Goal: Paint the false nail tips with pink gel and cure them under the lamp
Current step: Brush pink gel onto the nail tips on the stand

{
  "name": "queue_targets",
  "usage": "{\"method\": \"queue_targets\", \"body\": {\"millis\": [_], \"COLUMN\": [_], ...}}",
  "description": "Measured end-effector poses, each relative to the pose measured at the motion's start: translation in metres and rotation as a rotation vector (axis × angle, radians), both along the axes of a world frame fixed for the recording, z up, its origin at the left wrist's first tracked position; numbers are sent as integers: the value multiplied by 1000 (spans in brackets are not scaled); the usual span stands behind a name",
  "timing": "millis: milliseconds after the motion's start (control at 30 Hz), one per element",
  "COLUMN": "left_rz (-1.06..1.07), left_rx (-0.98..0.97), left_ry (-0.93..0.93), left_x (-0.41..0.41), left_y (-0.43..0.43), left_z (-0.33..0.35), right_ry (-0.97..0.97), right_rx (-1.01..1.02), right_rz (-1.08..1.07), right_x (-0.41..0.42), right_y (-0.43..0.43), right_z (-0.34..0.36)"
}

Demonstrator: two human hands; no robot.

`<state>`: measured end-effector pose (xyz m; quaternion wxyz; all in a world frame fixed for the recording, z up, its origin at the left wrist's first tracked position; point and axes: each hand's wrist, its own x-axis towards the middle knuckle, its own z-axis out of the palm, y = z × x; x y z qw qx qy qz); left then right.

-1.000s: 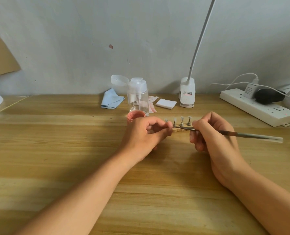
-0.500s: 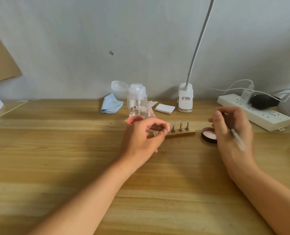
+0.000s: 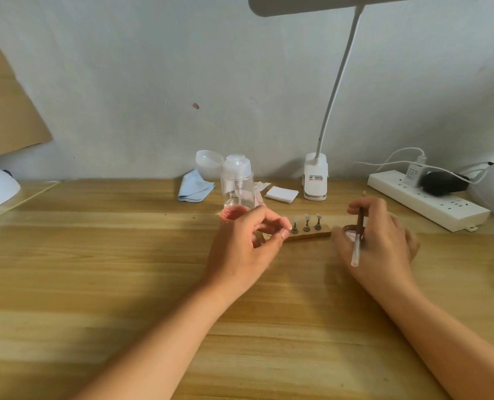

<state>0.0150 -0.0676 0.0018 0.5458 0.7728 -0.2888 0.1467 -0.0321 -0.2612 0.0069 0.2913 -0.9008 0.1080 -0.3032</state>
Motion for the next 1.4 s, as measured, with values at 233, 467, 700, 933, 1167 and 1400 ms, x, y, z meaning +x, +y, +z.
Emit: {"method": "queue_targets", "body": {"millis": [233, 467, 700, 933, 1167, 1400], "left_rz": [103, 69, 32, 32, 44, 53], "left_rx": [224, 257, 249, 242, 256, 256], "left_ry": [129, 119, 152, 192, 179, 195], "left_x": [7, 8, 11, 14, 16, 15], "left_y": [5, 6, 6, 6, 6, 5], "left_z": [-6, -7, -11, -12, -13, -12], "right_ry": [-254, -114, -20, -28, -25, -61], "right_rx": [623, 936, 906, 899, 898, 919], "right_rz": [374, 440, 462, 436, 435, 393], "right_x": [-12, -12, -11, -11, -10, -10], "right_y": [29, 28, 30, 32, 33, 33], "right_z": [9, 8, 12, 12, 12, 13]}}
